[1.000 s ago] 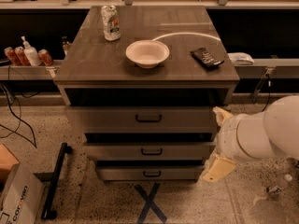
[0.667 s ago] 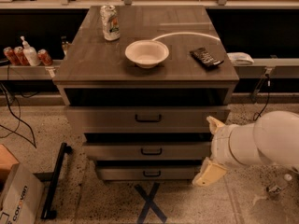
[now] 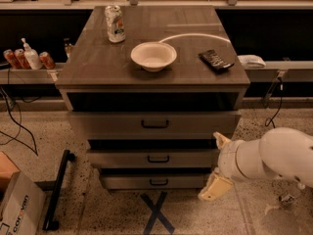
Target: Open bottom drawer
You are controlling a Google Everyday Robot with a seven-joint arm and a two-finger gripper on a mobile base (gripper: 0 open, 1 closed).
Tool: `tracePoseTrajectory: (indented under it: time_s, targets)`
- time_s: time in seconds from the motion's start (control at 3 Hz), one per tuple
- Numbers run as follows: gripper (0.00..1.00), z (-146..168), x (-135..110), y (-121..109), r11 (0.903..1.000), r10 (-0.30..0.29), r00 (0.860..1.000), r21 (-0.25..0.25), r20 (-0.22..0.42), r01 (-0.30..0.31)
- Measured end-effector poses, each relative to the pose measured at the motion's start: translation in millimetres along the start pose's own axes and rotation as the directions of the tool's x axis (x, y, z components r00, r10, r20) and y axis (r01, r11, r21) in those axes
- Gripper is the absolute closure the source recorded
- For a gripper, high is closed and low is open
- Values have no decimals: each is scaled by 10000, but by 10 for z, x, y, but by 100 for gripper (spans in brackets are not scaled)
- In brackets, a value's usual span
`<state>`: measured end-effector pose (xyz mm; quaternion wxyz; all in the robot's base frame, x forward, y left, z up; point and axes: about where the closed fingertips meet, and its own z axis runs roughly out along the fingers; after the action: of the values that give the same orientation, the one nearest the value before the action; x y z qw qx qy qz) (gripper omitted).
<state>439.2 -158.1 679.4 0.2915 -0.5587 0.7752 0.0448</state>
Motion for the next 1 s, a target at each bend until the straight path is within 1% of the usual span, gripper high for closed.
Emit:
tracePoseTrajectory:
  time_s: [0.33, 0.67, 1.0]
  targets:
    - [0, 52, 22, 20, 10000, 29, 9994, 67, -352, -26]
    - [0, 579, 313, 306, 9974, 701, 9920, -65, -1046, -711]
    - [0, 968, 572, 510, 9860, 1634, 9816, -181, -992, -1660]
